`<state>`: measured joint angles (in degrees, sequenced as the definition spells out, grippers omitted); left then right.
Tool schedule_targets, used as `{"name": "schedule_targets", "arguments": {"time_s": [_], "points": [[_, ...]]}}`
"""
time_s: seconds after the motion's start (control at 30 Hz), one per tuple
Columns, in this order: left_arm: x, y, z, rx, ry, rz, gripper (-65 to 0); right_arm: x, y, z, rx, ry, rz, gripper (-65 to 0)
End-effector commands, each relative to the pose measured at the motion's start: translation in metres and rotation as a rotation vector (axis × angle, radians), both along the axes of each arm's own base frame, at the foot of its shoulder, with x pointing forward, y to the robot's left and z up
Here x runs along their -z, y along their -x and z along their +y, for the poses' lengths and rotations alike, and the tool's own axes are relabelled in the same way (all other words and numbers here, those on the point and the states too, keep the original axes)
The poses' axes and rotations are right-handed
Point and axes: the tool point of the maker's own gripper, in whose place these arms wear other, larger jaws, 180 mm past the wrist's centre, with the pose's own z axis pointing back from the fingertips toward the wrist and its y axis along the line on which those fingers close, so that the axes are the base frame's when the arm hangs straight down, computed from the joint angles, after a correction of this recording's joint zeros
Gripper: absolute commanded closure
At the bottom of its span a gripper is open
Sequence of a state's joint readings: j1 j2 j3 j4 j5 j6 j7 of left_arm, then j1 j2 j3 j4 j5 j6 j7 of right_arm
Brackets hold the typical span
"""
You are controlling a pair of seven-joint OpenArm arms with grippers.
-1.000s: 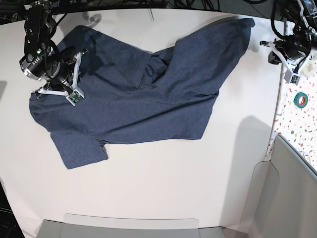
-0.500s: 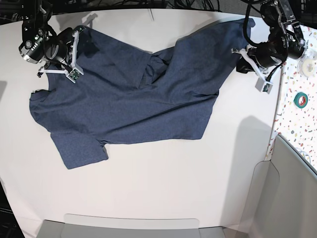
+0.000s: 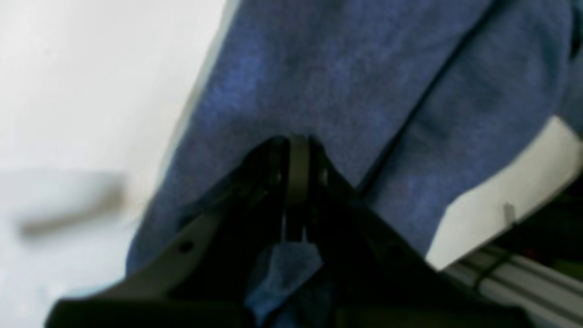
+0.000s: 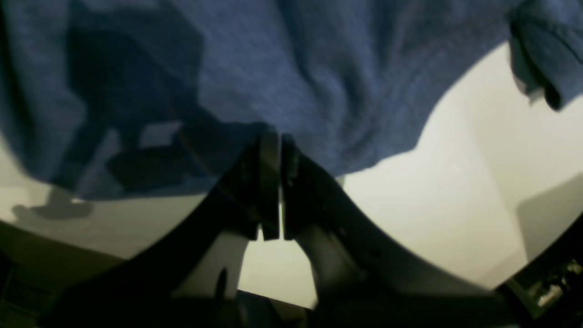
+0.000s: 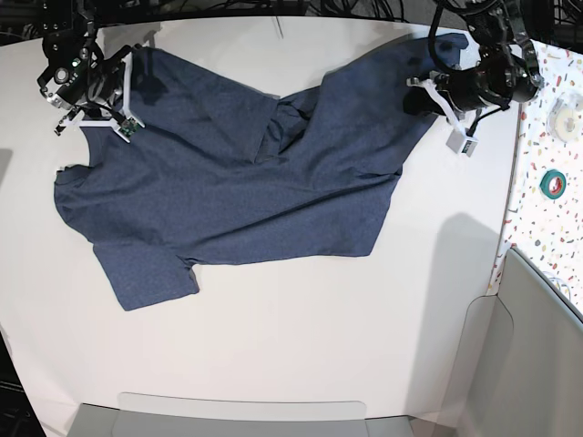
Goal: Layout the t-shirt on the table in an organized manner, then fold the t-shirt properly
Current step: 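Drag the shirt with both grippers to spread it flat, then release the shirt and move both grippers to its hem corners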
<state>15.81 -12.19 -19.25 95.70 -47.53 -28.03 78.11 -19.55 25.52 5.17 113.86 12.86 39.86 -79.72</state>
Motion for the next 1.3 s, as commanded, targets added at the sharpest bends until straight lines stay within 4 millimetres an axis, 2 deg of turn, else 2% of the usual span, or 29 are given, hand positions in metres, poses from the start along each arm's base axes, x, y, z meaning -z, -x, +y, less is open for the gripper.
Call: {"name": "schedule_targets", "arguments": {"time_s": [0.0,0.1,0.27,0.47,0.57,0.77,0.93,1.1,1.27], "points": [[0.02,0.02,0.02,0.006,-0.101,0.114,-0.6,-0.005,-0.003,-0.016,-0.003,0.053,-0.001,0.0],[0.026,0.024,0.034,-0.01,-0.117,0.13,-0.6,0.0,-0.001,-0.033,0.009,0.086,0.034,0.0],[0.021,0.02,0.061,-0.01,-0.177,0.117,-0.6,0.003,-0.008,-0.065,0.044,0.144,0.069,0.0],[0.015,0.015,0.075,-0.005,-0.214,0.108,-0.6,0.002,-0.022,-0.099,0.085,0.181,0.074,0.0],[0.013,0.013,0.081,-0.008,-0.227,0.102,-0.6,-0.001,-0.024,-0.105,0.084,0.196,0.071,0.0],[0.002,-0.011,0.081,-0.016,-0.227,0.046,-0.6,-0.01,-0.028,-0.104,0.06,0.211,0.051,0.0],[-0.015,-0.031,0.078,0.001,-0.241,-0.023,-0.8,-0.037,-0.041,-0.089,0.004,0.223,-0.051,0.0],[-0.043,-0.05,0.073,0.031,-0.278,-0.128,-1.3,-0.082,-0.052,-0.116,0.108,0.279,-0.175,0.0],[-0.072,-0.077,0.068,0.04,-0.3,-0.24,-5.6,-0.13,-0.071,-0.138,0.206,0.301,-0.34,0.0]]}}
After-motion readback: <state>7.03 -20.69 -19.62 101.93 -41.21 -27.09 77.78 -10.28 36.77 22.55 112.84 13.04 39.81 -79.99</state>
